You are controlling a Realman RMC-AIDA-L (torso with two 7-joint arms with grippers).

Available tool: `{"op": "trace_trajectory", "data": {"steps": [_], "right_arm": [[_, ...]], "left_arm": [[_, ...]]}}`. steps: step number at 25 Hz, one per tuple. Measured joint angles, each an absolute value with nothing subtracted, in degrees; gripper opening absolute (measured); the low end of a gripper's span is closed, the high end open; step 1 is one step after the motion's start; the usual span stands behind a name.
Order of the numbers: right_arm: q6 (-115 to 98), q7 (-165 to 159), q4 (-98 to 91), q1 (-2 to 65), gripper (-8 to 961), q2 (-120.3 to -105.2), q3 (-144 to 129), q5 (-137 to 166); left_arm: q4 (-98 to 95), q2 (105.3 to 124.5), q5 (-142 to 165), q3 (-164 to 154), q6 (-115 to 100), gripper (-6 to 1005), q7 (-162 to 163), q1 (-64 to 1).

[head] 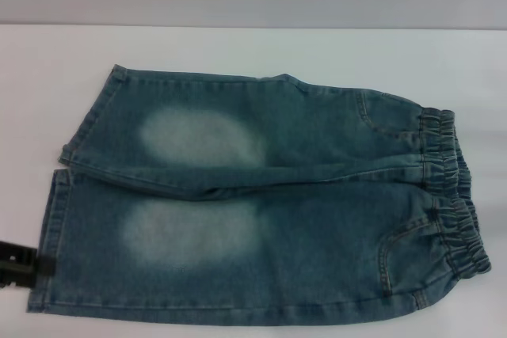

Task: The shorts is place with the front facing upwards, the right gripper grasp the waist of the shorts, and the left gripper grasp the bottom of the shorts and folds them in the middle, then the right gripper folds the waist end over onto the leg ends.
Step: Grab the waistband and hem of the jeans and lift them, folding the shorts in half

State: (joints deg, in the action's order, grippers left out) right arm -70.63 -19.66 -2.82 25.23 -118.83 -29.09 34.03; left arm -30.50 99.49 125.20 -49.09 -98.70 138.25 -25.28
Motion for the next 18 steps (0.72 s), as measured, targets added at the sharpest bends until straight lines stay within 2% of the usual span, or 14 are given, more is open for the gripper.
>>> {"op": "trace_trajectory", "data": {"steps": [18], "right_arm": [[-70.0,-19.7,-3.0,25.5,564,-118.74,-29.1,34.0]], "left_arm": [[-30.9,100.99,132.7,-48.7,-97.6,568,138.1,-25.5]]}}
